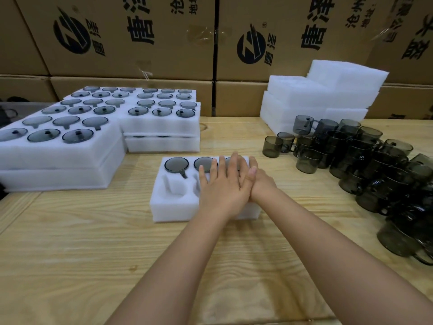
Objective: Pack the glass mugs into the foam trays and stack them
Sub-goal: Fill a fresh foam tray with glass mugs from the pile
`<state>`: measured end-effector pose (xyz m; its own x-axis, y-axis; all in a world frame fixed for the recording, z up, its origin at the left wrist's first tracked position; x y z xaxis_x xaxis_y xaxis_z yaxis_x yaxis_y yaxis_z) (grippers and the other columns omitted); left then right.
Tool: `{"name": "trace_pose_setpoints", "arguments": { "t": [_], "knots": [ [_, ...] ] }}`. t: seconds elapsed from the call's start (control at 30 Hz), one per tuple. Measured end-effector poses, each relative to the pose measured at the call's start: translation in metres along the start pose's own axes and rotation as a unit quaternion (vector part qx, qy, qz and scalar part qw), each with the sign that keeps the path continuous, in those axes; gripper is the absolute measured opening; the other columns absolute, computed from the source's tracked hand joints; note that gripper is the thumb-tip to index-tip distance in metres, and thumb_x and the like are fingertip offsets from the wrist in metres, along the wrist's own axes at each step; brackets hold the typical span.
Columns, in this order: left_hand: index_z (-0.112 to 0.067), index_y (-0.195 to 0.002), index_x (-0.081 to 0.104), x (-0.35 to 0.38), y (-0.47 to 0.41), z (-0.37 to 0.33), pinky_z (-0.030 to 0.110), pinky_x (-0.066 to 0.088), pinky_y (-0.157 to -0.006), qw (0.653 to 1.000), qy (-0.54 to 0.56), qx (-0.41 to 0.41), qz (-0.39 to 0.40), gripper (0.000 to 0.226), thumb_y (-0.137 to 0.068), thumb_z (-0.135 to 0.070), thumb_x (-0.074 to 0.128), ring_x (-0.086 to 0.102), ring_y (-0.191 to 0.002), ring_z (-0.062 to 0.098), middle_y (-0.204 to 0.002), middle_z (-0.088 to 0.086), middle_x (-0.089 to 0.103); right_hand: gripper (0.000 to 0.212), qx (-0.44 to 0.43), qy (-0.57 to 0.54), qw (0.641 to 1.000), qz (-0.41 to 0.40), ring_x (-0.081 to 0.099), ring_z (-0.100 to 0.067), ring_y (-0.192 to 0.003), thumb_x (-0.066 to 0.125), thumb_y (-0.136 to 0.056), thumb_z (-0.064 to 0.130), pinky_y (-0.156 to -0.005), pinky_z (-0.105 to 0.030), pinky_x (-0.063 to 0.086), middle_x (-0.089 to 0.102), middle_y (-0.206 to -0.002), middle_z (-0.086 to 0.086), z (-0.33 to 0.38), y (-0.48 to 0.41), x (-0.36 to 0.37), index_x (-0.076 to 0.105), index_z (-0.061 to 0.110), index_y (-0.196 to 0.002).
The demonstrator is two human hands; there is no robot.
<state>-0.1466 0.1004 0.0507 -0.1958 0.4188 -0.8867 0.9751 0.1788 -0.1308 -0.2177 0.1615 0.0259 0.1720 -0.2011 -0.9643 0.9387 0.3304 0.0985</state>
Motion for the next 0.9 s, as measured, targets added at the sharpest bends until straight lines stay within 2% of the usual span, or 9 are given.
{"name": "trace_pose_setpoints", "arguments": {
  "t": [0.07, 0.17, 0.23, 0.33, 0.43, 0.53, 0.63, 0.77, 0.9],
  "knots": [
    [-0.018, -0.151, 0.022, -0.011, 0.021, -0.011, 0.046, 0.000, -0.117, 0.992, -0.053, 0.055, -0.101, 0.073, -0.091, -0.055, 0.003, 0.023, -0.144, 0.023, -0.155, 0.010, 0.030, 0.058, -0.012, -0.063, 0.998, -0.009, 0.042, -0.028, -0.126, 0.040, -0.092, 0.050, -0.096, -0.041, 0.041, 0.011, -0.153, 0.001, 0.000, 0.000, 0.000, 0.017, 0.039, -0.144],
    [-0.009, -0.134, 0.054, -0.016, 0.057, -0.024, 0.044, 0.032, -0.110, 0.961, -0.087, 0.143, -0.220, 0.058, -0.093, -0.040, 0.027, 0.056, -0.119, 0.023, -0.134, 0.010, 0.057, 0.053, -0.011, -0.174, 0.984, -0.046, 0.051, -0.031, -0.114, 0.034, -0.096, 0.046, -0.095, -0.040, 0.043, 0.029, -0.142, -0.008, -0.004, 0.006, -0.006, 0.020, 0.031, -0.145],
    [-0.010, -0.130, 0.058, -0.016, 0.062, -0.020, 0.045, 0.028, -0.108, 0.954, -0.071, 0.153, -0.248, 0.052, -0.092, -0.038, 0.036, 0.060, -0.114, 0.022, -0.125, 0.007, 0.063, 0.046, -0.003, -0.251, 0.964, -0.086, 0.051, -0.031, -0.112, 0.029, -0.098, 0.045, -0.093, -0.038, 0.040, 0.043, -0.133, -0.012, -0.009, 0.011, -0.014, 0.034, 0.025, -0.139],
    [-0.010, -0.126, 0.060, -0.021, 0.063, -0.017, 0.042, 0.021, -0.111, 0.951, -0.045, 0.156, -0.264, 0.048, -0.088, -0.035, 0.043, 0.060, -0.114, 0.019, -0.118, 0.001, 0.065, 0.037, 0.006, -0.323, 0.927, -0.190, 0.053, -0.029, -0.108, 0.031, -0.099, 0.040, -0.083, -0.034, 0.038, 0.058, -0.112, -0.008, -0.029, 0.018, -0.034, 0.054, 0.016, -0.116],
    [-0.008, -0.121, 0.061, -0.022, 0.061, -0.014, 0.039, 0.019, -0.112, 0.951, -0.016, 0.155, -0.266, 0.047, -0.085, -0.032, 0.045, 0.060, -0.112, 0.019, -0.114, 0.000, 0.066, 0.038, 0.056, -0.210, 0.942, -0.257, 0.051, -0.030, -0.114, 0.041, -0.096, 0.034, -0.090, -0.037, 0.040, 0.050, -0.129, -0.011, -0.076, 0.017, -0.054, 0.048, 0.014, -0.128],
    [-0.008, -0.120, 0.062, -0.023, 0.057, -0.013, 0.038, 0.020, -0.111, 0.950, -0.003, 0.153, -0.273, 0.046, -0.084, -0.032, 0.045, 0.060, -0.113, 0.018, -0.113, -0.001, 0.066, 0.051, 0.122, -0.088, 0.961, -0.232, 0.045, -0.037, -0.119, 0.045, -0.094, 0.028, -0.091, -0.042, 0.040, 0.029, -0.145, -0.012, -0.128, 0.007, -0.063, 0.032, 0.010, -0.139],
    [-0.008, -0.119, 0.062, -0.024, 0.054, -0.012, 0.038, 0.022, -0.110, 0.948, 0.008, 0.155, -0.278, 0.046, -0.083, -0.032, 0.045, 0.060, -0.113, 0.018, -0.112, -0.002, 0.066, 0.055, 0.142, -0.017, 0.967, -0.213, 0.047, -0.038, -0.116, 0.046, -0.094, 0.028, -0.084, -0.042, 0.043, 0.025, -0.146, -0.011, -0.161, -0.004, -0.071, 0.026, 0.011, -0.143],
    [-0.007, -0.118, 0.063, -0.024, 0.052, -0.011, 0.039, 0.023, -0.109, 0.949, 0.009, 0.151, -0.277, 0.047, -0.083, -0.033, 0.044, 0.060, -0.114, 0.020, -0.113, 0.001, 0.066, 0.046, 0.159, 0.005, 0.973, -0.167, 0.049, -0.035, -0.115, 0.048, -0.094, 0.023, -0.087, -0.043, 0.044, 0.041, -0.135, -0.014, -0.178, -0.017, -0.066, 0.038, 0.010, -0.137],
    [-0.007, -0.120, 0.062, -0.024, 0.052, -0.010, 0.038, 0.021, -0.109, 0.952, 0.011, 0.148, -0.269, 0.048, -0.084, -0.033, 0.043, 0.058, -0.117, 0.021, -0.116, 0.001, 0.065, 0.031, 0.136, 0.022, 0.968, -0.210, 0.052, -0.034, -0.105, 0.053, -0.091, 0.022, -0.079, -0.040, 0.045, 0.052, -0.116, -0.011, -0.170, -0.009, -0.068, 0.052, 0.010, -0.121]
  ]
}}
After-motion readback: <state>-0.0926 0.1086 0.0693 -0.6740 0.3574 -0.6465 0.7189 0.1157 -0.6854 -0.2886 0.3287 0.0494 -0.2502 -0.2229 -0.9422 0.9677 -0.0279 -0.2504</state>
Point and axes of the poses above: each hand's wrist, its own y-axis away from the middle knuckle, its own x-axis out of the palm, z = x × y, the point moved 10 cm from there along -y, towards the middle knuckle
